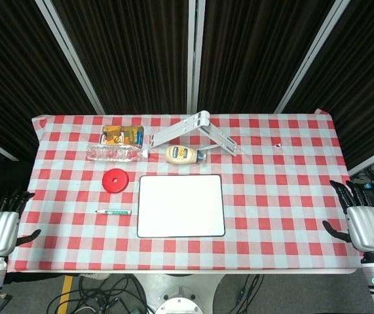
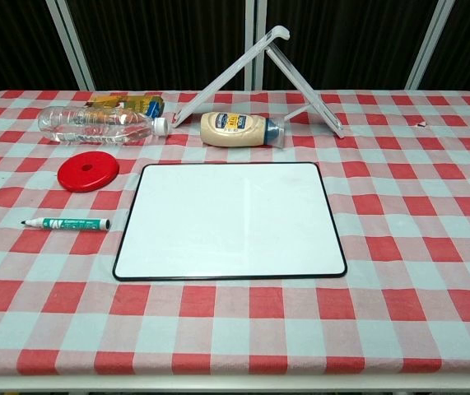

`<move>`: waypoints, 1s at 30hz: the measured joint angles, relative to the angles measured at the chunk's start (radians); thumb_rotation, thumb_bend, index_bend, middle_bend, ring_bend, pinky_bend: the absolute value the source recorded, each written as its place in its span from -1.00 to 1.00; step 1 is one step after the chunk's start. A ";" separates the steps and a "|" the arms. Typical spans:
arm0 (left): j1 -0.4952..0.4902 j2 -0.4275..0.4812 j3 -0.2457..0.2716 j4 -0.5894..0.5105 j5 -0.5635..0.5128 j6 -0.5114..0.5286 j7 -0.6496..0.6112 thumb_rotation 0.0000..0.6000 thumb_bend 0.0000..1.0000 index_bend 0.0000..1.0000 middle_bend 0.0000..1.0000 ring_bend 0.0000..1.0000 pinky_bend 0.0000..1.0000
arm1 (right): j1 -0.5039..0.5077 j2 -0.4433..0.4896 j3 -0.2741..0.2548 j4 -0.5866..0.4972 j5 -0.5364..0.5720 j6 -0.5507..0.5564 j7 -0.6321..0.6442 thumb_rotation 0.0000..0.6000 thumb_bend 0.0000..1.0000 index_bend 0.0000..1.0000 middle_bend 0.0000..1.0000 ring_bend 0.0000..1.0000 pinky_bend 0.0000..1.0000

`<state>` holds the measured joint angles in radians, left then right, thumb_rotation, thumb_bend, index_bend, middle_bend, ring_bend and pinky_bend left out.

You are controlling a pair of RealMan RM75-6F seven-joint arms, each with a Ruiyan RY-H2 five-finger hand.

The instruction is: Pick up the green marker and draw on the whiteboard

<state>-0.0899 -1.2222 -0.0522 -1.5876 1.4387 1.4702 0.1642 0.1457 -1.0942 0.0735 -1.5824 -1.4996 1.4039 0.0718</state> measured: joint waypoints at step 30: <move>-0.246 -0.080 -0.116 0.030 -0.051 -0.241 0.140 1.00 -0.94 -0.18 -0.17 0.13 0.71 | 0.020 0.025 0.034 0.015 -0.043 0.061 0.003 1.00 -0.70 -1.00 -0.72 -1.00 -1.00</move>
<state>-0.3362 -1.3024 -0.1677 -1.5573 1.3879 1.2297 0.3038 0.1659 -1.0688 0.1075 -1.5678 -1.5430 1.4646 0.0745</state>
